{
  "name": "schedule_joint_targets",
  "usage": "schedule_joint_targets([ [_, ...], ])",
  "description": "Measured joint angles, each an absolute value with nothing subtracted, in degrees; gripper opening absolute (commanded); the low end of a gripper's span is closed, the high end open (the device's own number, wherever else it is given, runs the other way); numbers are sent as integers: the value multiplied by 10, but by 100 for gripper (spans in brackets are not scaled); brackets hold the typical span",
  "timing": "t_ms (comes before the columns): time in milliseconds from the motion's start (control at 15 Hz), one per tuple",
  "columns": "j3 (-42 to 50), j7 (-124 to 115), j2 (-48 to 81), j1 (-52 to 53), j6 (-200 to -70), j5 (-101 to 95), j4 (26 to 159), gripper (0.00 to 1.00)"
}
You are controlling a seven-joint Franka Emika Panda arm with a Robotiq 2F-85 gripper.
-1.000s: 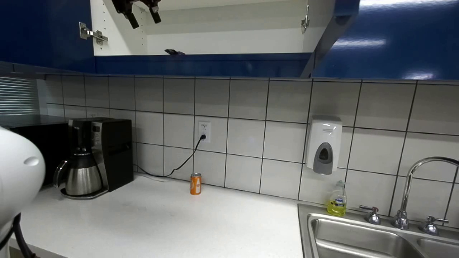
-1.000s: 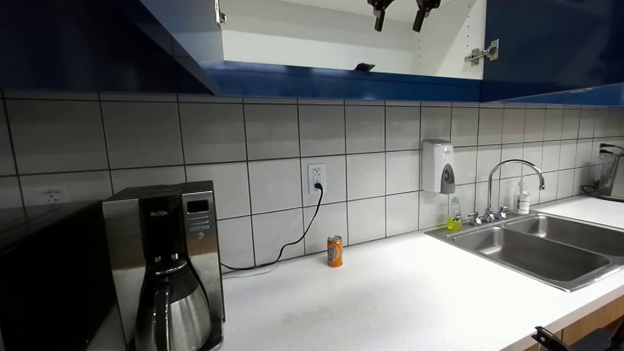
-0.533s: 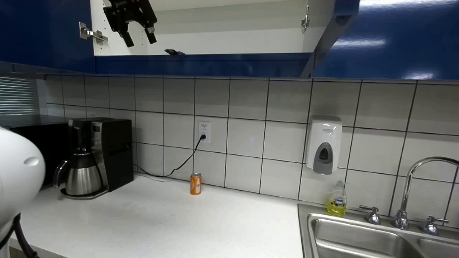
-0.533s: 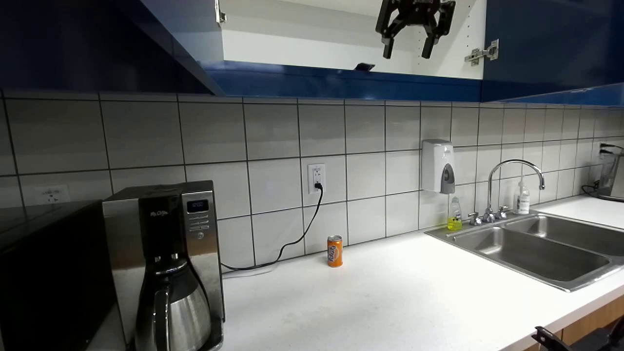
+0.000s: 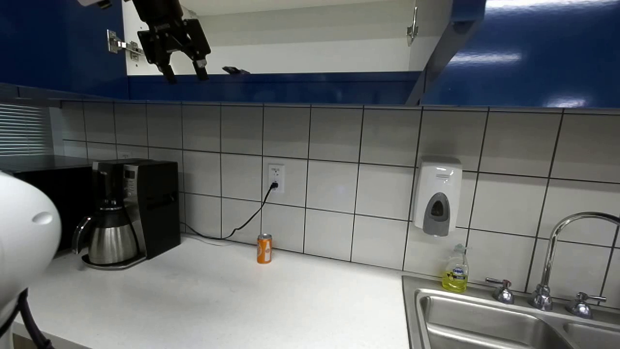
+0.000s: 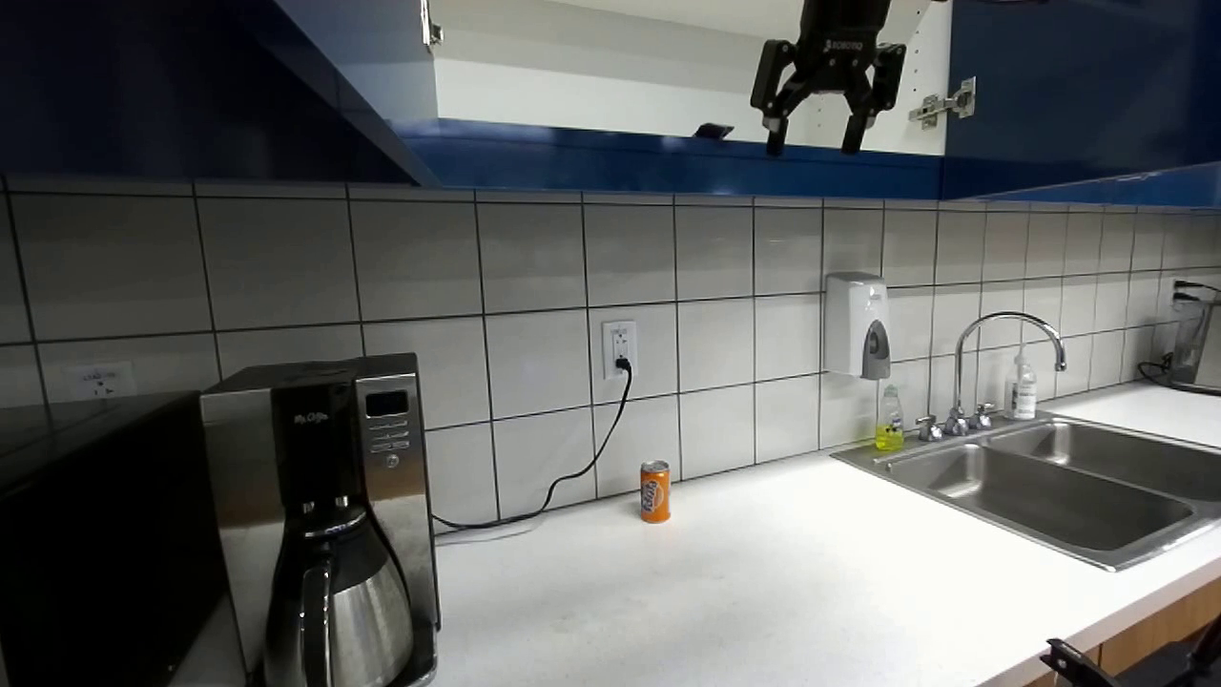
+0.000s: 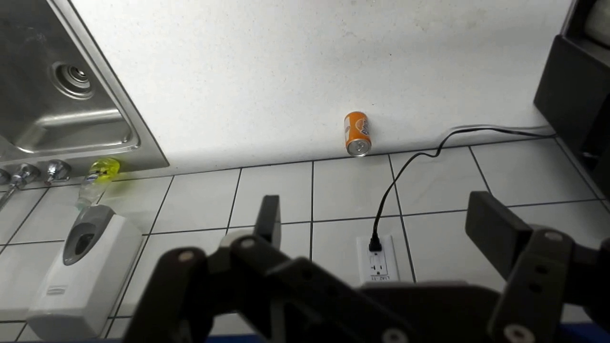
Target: Put the packet in the top cabinet
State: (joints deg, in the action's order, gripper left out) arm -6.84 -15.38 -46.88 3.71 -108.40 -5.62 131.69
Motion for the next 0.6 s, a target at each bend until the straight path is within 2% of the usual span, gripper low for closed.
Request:
schedule_joint_targets([
  [600,-61,-141,-485,37,-1073,-54,1377,100],
])
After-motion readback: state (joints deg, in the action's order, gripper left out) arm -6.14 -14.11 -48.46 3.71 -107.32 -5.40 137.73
